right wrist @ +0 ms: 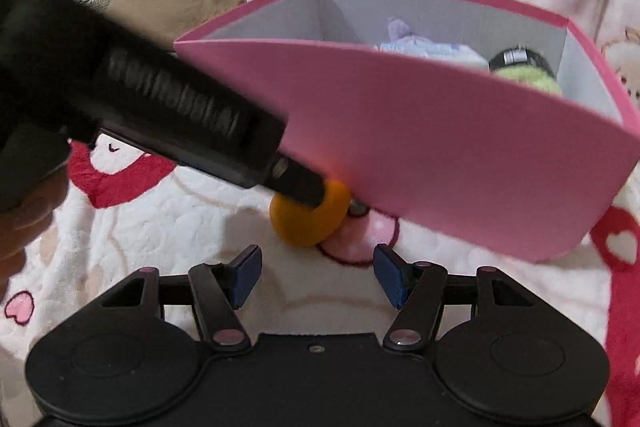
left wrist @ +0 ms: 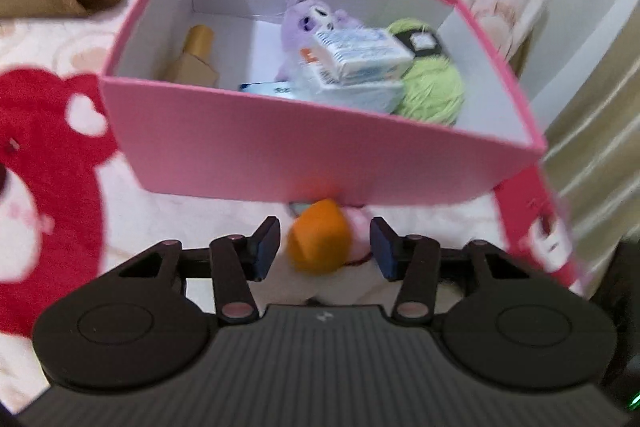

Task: Organize objects
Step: 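Move the left gripper to the orange makeup sponge and grasp it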

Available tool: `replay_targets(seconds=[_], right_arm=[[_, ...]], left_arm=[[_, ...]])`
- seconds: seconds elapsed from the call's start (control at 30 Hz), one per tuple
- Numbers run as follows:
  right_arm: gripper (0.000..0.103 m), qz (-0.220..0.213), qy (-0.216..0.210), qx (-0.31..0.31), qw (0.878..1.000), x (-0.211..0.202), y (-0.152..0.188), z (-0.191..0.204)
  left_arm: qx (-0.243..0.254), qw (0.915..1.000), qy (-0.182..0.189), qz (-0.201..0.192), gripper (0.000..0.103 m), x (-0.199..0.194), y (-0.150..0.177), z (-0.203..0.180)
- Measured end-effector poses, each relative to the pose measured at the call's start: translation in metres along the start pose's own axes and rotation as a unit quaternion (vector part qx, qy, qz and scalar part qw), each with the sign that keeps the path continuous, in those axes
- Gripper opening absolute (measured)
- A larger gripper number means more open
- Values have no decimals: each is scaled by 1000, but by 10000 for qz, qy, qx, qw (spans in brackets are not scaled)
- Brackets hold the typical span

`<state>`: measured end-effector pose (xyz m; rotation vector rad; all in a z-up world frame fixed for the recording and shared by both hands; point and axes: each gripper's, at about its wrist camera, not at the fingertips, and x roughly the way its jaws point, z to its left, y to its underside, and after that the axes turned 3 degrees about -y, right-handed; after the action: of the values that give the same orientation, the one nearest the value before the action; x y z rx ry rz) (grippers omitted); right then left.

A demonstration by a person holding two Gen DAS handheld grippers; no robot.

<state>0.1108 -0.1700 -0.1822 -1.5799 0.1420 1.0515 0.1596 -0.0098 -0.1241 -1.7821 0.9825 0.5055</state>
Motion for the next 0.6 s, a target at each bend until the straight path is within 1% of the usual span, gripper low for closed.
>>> replay_targets(seconds=[0.03,0.13,0.2,0.3,0.37,0.43,0.5,0.6], right_arm=[[67,-53,-4,14,10000,-1,1,-1],[66,-111,-46,69,9999,1,-3,-3],[65,-131,-52,52,9999,4,-4,-3],[54,-29,134,-113,9998,7,-4,0],[50,-50,83,-162,9998,5,-2,1],[43,-27,69,-186,9998,3,0,2],[36,-28,61,-261,9996,1,0,8],[35,-67,58,-421,9991,0,1,15]], left_arm=[[-64,10000,10,20,44,3,0,-1],[122,9995,-290,-41,41,9,2,-8],[110,9993,-352,-6,38,12,4,-7],[140,9994,-247,195,31,16,4,-3],[240,9990,-267,253,30,14,6,-5],[171,9992,-161,312,30,12,8,-5],[129,9992,-164,333,30,10,10,-4],[259,9986,-365,278,30,14,12,-5]])
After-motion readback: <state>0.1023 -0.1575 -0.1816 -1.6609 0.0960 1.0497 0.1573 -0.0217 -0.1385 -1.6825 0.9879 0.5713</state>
